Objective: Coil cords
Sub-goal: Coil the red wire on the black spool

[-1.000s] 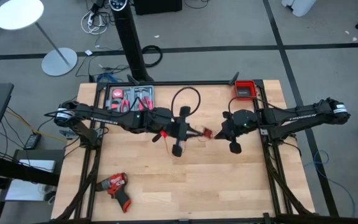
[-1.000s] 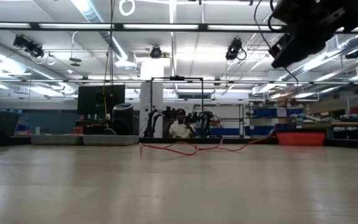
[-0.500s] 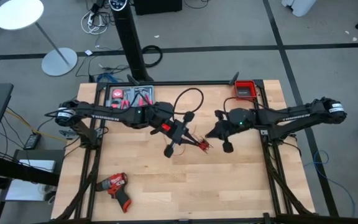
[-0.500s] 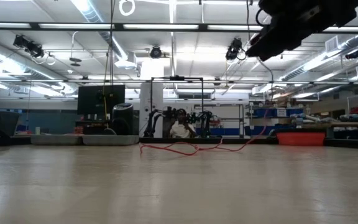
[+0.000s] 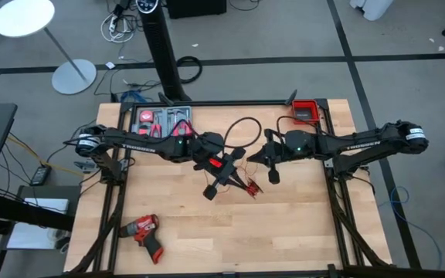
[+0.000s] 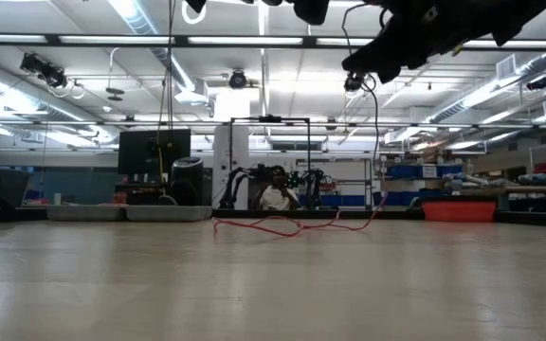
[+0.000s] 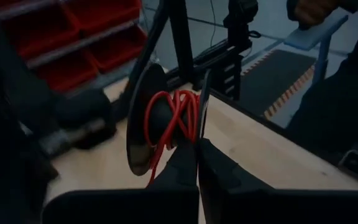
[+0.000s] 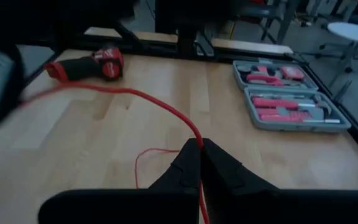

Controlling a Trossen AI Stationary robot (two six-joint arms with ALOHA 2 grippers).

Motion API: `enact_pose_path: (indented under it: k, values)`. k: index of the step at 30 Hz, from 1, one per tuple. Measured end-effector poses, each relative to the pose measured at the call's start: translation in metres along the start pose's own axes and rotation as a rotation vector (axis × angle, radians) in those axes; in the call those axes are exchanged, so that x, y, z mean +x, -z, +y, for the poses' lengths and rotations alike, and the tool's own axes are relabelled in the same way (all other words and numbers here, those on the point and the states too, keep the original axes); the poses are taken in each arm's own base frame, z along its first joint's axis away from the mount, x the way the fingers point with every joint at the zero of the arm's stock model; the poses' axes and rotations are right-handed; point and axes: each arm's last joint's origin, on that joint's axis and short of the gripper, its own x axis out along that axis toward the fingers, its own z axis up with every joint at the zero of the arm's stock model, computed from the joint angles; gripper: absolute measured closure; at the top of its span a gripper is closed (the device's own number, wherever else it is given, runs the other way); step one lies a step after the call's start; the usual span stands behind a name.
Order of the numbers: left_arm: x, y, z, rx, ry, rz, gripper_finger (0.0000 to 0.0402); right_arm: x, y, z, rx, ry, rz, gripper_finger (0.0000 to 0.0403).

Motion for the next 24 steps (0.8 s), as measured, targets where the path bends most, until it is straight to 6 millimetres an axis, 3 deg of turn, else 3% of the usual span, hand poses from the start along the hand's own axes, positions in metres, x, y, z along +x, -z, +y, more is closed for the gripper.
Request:
enact_pose_path:
  k: [13,24]
  values:
    - [0.014,0.036,0.022,-0.271,-0.035,0.075,0.0401,-0.007,-0.016,0.013,-0.095,-0.042,0.026,0.0403]
    - [0.009,0.037,0.03,-0.298,-0.087,0.072,0.0401,-0.011,-0.014,0.016,-0.135,-0.061,0.058,0.0403]
